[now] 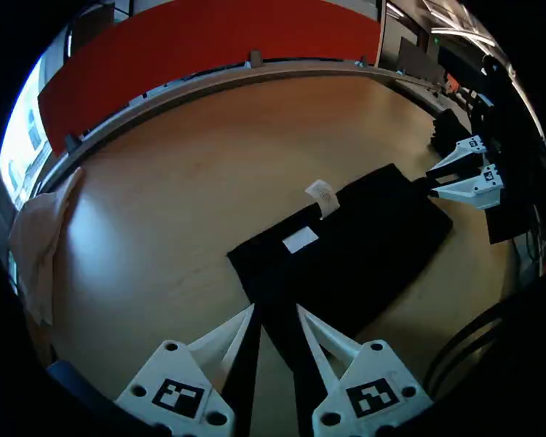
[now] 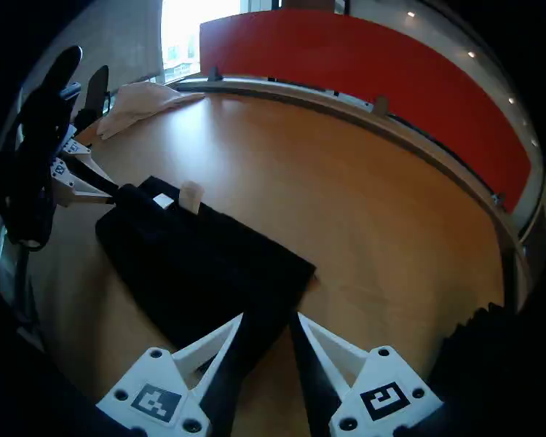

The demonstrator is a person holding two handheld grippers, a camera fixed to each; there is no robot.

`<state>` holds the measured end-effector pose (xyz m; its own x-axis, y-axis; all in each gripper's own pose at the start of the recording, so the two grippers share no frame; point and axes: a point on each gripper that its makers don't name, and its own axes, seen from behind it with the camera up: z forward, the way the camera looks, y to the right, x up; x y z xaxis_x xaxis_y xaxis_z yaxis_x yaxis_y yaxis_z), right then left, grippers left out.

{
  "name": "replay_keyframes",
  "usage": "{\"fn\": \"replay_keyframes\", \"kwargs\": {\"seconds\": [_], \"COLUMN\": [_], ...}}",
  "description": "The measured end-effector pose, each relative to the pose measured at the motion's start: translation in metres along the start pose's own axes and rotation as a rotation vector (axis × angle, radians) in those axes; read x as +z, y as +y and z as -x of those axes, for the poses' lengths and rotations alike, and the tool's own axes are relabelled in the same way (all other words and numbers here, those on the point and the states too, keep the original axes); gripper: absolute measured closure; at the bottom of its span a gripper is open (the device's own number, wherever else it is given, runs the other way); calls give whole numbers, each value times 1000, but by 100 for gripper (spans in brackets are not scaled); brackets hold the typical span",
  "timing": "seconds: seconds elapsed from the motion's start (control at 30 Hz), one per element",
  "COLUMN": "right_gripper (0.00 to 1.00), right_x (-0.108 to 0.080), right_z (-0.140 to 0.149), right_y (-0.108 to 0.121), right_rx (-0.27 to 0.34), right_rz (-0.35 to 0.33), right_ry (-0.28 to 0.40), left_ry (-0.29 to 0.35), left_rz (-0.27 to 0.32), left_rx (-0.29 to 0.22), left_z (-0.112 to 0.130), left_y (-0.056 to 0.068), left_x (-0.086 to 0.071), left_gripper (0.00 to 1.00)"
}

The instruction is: Fold towel

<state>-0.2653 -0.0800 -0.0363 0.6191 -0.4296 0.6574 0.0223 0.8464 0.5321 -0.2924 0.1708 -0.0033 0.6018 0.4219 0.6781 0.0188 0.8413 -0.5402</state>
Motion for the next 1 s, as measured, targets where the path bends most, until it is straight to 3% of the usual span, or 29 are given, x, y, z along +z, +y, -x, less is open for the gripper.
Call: {"fn": "replay_keyframes", "kwargs": {"seconds": [0.23,0.3,0.5,0.63,1.0], "right_gripper": [55,50,31,27,25], "right_x": [5,7,10,13,18], "right_z": [-6,-9,-14,-16,-25], "right_y": [9,11,18,23,35], "right_rx": [4,8,12,4,-1], "right_rz": [24,31,47,60,90], "right_ry": [7,10,15,15,23], "left_ry": [1,2,4,7,11], "left_rz": [-14,-20,-40,-45,-92], "left_rx": [25,33,42,37,70], "left_z": [-6,-8,-12,-14,-23], "left_y": [-6,-8,-16,-19,-39], "left_x": [5,7,8,8,11], "left_gripper": [71,69,38,29,27]}}
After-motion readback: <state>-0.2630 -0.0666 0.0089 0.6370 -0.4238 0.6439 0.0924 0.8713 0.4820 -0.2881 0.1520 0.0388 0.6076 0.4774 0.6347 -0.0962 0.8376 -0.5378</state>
